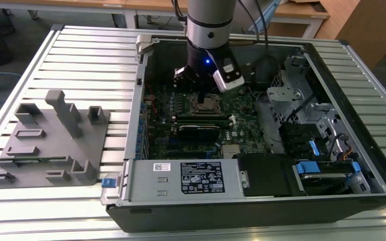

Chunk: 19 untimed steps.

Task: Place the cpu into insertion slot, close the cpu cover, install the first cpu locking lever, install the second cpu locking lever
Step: 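Install the second cpu locking lever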

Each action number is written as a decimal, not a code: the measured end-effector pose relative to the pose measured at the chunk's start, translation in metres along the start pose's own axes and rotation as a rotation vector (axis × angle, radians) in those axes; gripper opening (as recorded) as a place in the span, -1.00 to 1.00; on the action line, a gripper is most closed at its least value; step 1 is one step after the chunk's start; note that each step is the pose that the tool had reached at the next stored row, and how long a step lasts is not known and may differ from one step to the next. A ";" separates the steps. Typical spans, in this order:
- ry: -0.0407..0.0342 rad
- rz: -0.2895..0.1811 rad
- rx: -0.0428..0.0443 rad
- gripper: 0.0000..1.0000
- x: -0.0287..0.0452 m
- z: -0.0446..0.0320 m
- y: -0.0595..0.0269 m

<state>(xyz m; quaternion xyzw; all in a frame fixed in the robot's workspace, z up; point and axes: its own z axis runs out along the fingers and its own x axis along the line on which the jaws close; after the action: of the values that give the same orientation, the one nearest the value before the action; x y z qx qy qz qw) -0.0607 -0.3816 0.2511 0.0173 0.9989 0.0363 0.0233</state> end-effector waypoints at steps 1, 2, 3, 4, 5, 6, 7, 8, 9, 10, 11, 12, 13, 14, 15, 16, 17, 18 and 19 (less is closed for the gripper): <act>0.0000 0.000 0.0000 -0.80 0.0000 0.0001 -0.0011; 0.0000 0.000 0.0000 -0.80 -0.0001 0.0003 -0.0020; 0.0000 0.000 -0.0001 -0.80 -0.0001 0.0009 -0.0027; -0.0001 0.000 -0.0002 -0.80 0.0000 0.0019 -0.0033; -0.0002 0.000 -0.0005 -0.80 0.0000 0.0031 -0.0038; -0.0001 0.000 -0.0007 -0.80 0.0000 0.0044 -0.0045; 0.0000 0.000 -0.0007 -0.80 0.0001 0.0058 -0.0051; 0.0000 0.000 -0.0011 -0.80 0.0002 0.0073 -0.0057; 0.0000 0.000 -0.0014 -0.80 0.0003 0.0088 -0.0064; 0.0001 0.000 -0.0016 -0.80 0.0005 0.0102 -0.0070; 0.0001 0.000 -0.0019 -0.80 0.0008 0.0116 -0.0076; 0.0000 0.000 -0.0021 -0.80 0.0011 0.0131 -0.0082; 0.0000 0.000 -0.0023 -0.80 0.0015 0.0144 -0.0089; 0.0000 0.000 -0.0024 -0.80 0.0021 0.0157 -0.0094; 0.0001 0.000 -0.0026 -0.80 0.0031 0.0168 -0.0100; 0.0001 0.000 -0.0029 -0.80 0.0042 0.0177 -0.0104; 0.0001 0.000 -0.0033 -0.80 0.0054 0.0187 -0.0107; 0.0000 0.000 -0.0037 -0.80 0.0064 0.0197 -0.0110; -0.0001 0.000 -0.0039 -0.80 0.0072 0.0208 -0.0112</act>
<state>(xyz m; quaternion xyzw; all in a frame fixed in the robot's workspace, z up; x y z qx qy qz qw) -0.0673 -0.3910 0.2292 0.0173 0.9988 0.0382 0.0234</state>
